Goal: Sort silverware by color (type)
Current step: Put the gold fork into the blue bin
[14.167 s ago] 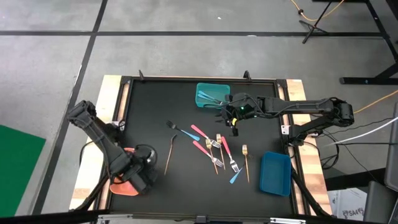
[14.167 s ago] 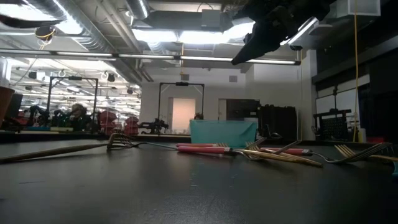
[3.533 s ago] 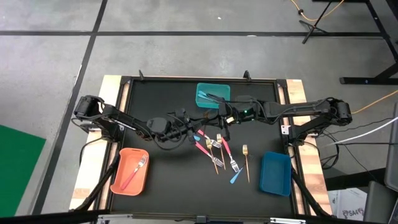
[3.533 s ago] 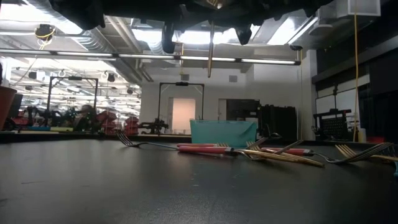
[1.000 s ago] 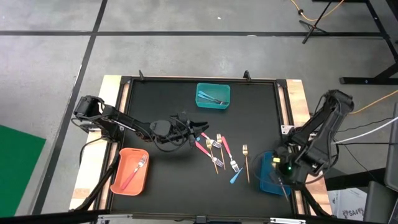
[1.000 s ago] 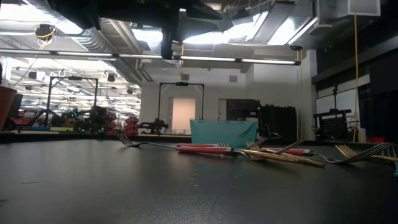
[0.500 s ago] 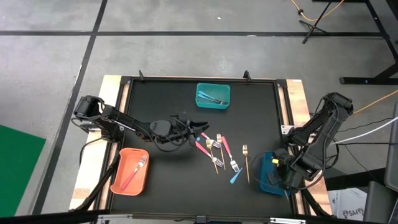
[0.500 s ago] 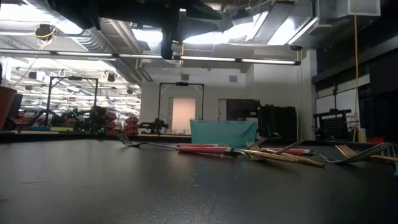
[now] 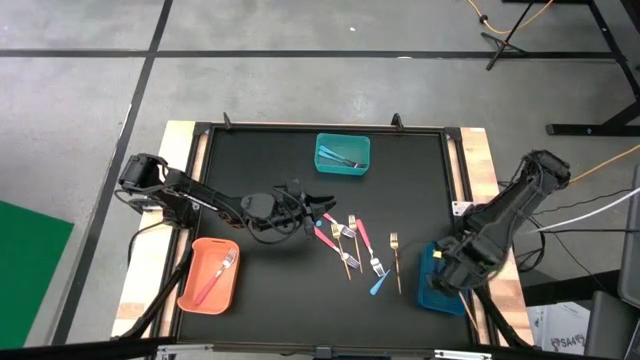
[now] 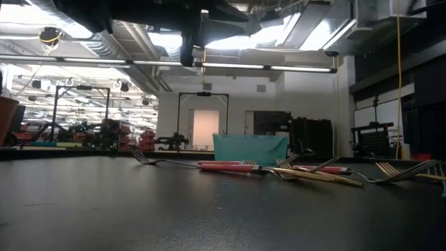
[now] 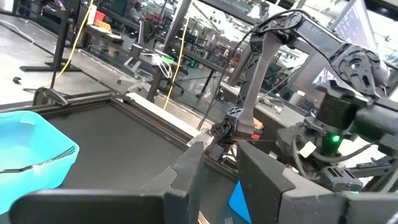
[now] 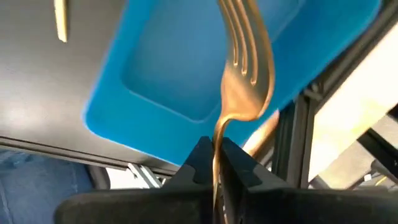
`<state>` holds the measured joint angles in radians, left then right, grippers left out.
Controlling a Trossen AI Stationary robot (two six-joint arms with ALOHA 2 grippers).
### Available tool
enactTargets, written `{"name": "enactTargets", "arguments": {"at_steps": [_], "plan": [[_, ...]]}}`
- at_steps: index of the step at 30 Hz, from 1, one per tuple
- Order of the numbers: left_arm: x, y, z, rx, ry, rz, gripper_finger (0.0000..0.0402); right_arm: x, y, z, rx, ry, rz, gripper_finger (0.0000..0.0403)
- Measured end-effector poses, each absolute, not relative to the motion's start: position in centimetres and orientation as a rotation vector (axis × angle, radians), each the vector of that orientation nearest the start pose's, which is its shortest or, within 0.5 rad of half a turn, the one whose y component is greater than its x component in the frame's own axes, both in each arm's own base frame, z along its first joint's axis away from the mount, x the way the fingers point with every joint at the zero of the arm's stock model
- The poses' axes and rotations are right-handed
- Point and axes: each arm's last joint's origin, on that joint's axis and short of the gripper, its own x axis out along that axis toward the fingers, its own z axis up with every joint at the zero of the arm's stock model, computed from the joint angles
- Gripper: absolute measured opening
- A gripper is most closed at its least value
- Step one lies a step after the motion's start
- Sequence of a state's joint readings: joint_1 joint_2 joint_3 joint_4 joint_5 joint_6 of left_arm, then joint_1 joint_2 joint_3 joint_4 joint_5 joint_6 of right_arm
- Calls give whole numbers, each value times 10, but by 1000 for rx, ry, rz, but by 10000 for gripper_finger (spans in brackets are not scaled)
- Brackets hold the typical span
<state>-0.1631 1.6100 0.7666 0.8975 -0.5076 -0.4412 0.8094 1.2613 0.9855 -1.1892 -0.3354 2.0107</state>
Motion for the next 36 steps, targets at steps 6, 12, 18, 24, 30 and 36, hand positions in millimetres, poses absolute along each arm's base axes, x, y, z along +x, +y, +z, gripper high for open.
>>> {"name": "enactTargets", "arguments": {"at_steps": [6, 12, 18, 24, 30, 36], "plan": [[329, -40, 229, -454, -126, 328, 91, 146, 130, 249, 1073, 1745, -804, 0], [329, -40, 227, -445, -101, 334, 91, 151, 118, 223, 1139, 1864, -731, 0], [329, -40, 224, -437, -79, 339, 91, 155, 108, 204, 1186, 1878, -691, 0], [329, -40, 224, -437, -78, 339, 91, 154, 98, 193, 1211, 1916, -667, 0], [329, -40, 224, -437, -77, 339, 91, 155, 95, 192, 1225, 1926, -665, 0], [329, -40, 224, -437, -76, 339, 91, 155, 94, 191, 1209, 1900, -679, 0]]}}
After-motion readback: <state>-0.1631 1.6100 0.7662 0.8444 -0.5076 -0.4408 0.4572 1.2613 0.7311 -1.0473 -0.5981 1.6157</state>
